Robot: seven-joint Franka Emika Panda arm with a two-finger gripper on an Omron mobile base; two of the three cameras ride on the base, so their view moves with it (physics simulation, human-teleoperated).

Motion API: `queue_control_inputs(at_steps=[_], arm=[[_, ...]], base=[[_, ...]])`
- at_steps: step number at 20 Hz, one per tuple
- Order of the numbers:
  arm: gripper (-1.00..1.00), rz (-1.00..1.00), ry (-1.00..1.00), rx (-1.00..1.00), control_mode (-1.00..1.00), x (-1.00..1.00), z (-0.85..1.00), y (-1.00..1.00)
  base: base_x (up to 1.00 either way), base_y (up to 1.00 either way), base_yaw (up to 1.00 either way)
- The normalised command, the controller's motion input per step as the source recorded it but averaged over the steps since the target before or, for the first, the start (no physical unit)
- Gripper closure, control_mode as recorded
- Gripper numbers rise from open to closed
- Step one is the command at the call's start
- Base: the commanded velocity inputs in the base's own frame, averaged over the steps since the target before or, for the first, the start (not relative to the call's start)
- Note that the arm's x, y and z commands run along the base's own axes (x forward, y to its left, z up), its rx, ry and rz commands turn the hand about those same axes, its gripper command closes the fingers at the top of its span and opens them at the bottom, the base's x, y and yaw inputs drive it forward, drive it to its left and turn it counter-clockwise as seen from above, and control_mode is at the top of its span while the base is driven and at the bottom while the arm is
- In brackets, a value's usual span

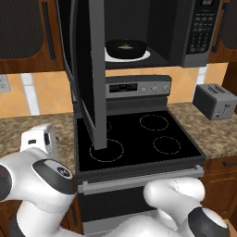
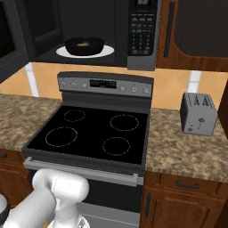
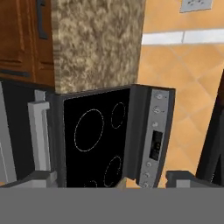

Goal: Pick the potato from the sink and place it in the bowl. Then pick the bowl and place it in the microwave. Then close the microwave door and press the start button.

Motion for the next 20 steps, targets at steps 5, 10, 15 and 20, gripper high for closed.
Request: queue_control_inputs(at_steps=[5, 10, 15, 20], arm=[[-1.0, -0.25, -0.02, -0.03, -1.0, 0.63, 0.4, -0.15], [-1.0, -0.19, -0.19, -0.01, -1.0, 0.11, 0.51, -0.68], [-1.0, -0.08, -0.11, -0.04, -1.0, 0.24, 0.47, -0.92], [-1.0, -0.06, -0.05, -0.04, -1.0, 0.48, 0.45, -1.0]], base=[[0.0, 0.0, 0.0], [0.0, 0.0, 0.0], [0.0, 0.0, 0.0], [0.0, 0.0, 0.0]])
